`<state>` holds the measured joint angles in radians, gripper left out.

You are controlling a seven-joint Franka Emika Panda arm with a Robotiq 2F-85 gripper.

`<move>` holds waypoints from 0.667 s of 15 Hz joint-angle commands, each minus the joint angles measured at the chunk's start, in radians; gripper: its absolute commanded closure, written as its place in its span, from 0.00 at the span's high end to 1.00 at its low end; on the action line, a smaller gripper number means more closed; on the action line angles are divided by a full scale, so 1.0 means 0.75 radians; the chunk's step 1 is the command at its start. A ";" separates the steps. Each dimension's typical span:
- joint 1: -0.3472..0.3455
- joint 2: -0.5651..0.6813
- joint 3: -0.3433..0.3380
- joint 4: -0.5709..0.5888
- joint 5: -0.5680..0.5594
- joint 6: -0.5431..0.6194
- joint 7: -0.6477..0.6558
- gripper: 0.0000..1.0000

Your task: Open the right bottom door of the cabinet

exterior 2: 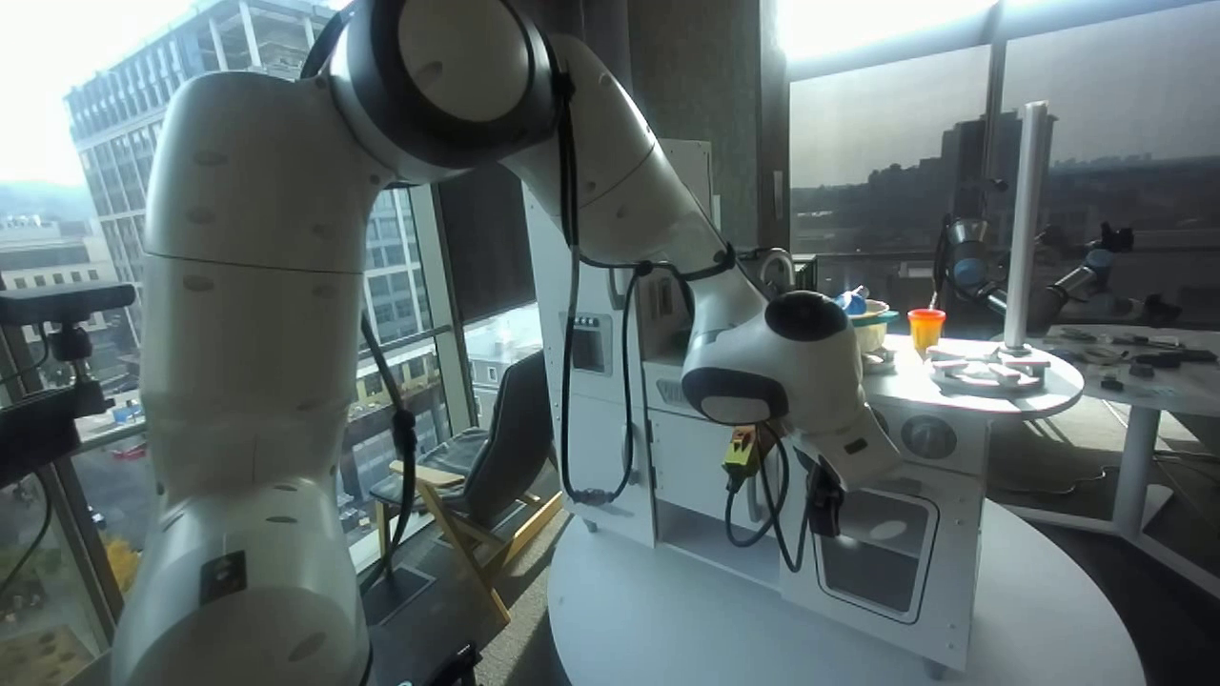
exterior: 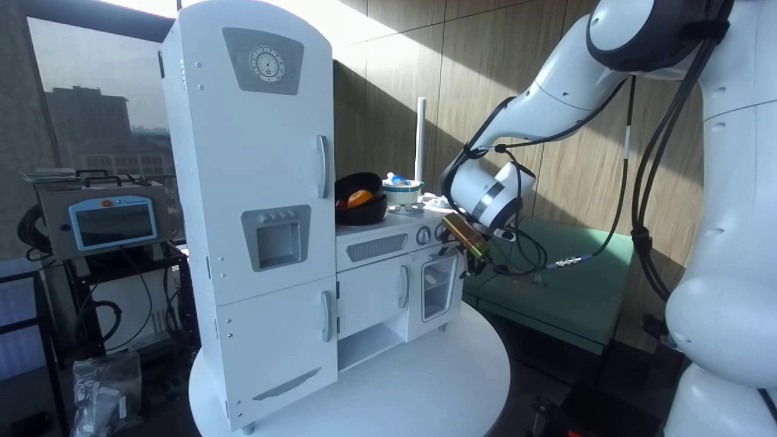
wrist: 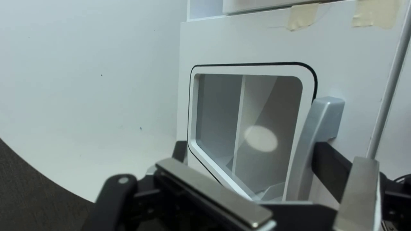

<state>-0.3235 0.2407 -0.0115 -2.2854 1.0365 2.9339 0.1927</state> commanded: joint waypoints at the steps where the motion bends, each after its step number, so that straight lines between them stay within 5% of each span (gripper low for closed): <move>1: -0.017 0.039 0.028 0.063 0.082 0.021 -0.076 1.00; 10: -0.008 0.070 0.009 0.066 0.044 0.006 -0.051 1.00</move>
<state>-0.3239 0.2711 -0.0059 -2.2481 1.0648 2.9338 0.1709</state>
